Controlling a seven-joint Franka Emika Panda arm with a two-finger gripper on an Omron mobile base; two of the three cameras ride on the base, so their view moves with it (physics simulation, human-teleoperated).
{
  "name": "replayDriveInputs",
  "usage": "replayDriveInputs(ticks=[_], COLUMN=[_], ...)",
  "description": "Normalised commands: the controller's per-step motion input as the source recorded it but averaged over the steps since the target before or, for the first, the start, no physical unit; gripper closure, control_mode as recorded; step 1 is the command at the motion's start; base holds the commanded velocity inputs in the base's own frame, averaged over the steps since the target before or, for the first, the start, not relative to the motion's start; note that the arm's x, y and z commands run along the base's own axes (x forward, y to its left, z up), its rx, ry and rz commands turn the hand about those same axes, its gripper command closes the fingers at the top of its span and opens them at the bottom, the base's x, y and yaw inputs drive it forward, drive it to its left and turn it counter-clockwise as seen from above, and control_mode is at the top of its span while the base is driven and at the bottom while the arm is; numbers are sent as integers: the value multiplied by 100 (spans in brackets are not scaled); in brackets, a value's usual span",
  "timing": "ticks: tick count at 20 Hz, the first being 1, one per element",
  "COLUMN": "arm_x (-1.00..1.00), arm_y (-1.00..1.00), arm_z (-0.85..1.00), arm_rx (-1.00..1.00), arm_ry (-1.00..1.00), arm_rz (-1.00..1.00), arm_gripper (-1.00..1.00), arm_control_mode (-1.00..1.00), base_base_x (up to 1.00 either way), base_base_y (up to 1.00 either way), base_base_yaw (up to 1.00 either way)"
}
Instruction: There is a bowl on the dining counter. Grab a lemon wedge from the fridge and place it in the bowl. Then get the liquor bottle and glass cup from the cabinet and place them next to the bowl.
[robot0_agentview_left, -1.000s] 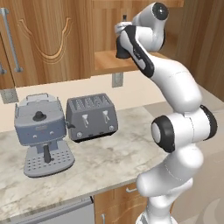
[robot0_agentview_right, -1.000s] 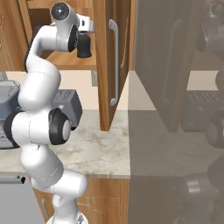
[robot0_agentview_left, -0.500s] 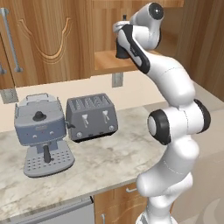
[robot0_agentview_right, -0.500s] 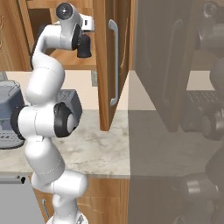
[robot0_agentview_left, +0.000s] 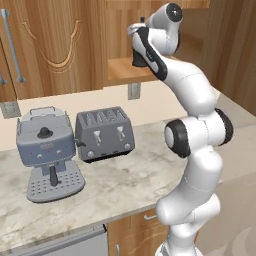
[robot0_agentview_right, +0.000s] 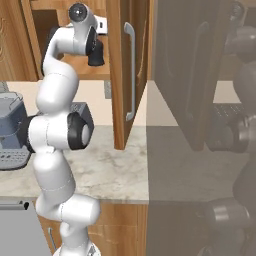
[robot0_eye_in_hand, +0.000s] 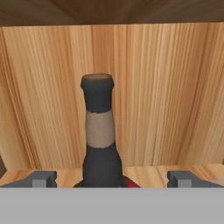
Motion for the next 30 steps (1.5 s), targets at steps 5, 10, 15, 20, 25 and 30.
replayDriveInputs(ticks=[5,10,15,20,25,30], arm_x=[19,18,17,19,-6,-83], arm_y=[7,12,17,5,0,0], arm_z=[0,0,0,0,0,5], arm_rx=[0,0,0,0,0,0], arm_ry=[0,0,1,2,0,-1], arm_rz=[0,0,0,0,0,0], arm_gripper=[-100,-100,100,100,100,100], arm_control_mode=[-100,-100,-100,-100,-100,-100], base_base_x=[0,0,0,0,0,0], base_base_y=[0,0,0,0,0,0], base_base_yaw=[0,0,0,0,0,0])
